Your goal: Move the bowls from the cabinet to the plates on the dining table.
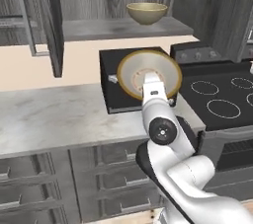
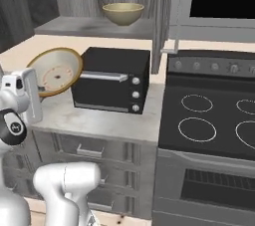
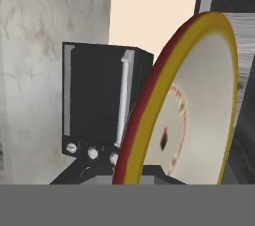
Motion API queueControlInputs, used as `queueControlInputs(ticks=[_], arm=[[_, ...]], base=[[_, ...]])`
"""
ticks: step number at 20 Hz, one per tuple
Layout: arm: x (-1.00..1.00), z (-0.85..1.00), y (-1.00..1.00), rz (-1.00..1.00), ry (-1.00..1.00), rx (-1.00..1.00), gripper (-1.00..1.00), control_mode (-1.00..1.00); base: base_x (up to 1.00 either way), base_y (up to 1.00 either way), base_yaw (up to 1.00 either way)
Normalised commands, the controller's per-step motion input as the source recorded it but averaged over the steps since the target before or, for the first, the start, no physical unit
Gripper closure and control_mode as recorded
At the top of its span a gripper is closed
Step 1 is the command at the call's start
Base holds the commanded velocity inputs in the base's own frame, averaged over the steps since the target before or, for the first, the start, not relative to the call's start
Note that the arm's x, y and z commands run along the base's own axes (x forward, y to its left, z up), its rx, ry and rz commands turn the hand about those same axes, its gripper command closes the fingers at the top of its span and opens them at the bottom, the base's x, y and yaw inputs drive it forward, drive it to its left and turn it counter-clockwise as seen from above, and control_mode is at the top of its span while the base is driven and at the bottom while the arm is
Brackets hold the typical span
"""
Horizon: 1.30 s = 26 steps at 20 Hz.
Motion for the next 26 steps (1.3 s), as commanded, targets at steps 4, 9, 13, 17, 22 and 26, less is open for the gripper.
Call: queueControlInputs(ticks=[4, 9, 13, 17, 22, 26], arm=[[0.0, 0.0, 0.0, 0.0, 0.0, 0.0, 1.0, 1.0], [0.0, 0.0, 0.0, 0.0, 0.0, 0.0, 1.0, 1.0], [0.0, 0.0, 0.0, 0.0, 0.0, 0.0, 1.0, 1.0], [0.0, 0.0, 0.0, 0.0, 0.0, 0.0, 1.0, 1.0], [0.0, 0.0, 0.0, 0.0, 0.0, 0.0, 1.0, 1.0], [0.0, 0.0, 0.0, 0.0, 0.0, 0.0, 1.0, 1.0]], base=[[0.0, 0.0, -0.54], [-0.26, 0.0, -0.77], [-0.22, 0.0, -0.82], [-0.26, 0.0, -0.77], [-0.32, -0.03, -0.72], [-0.42, -0.48, -0.52]])
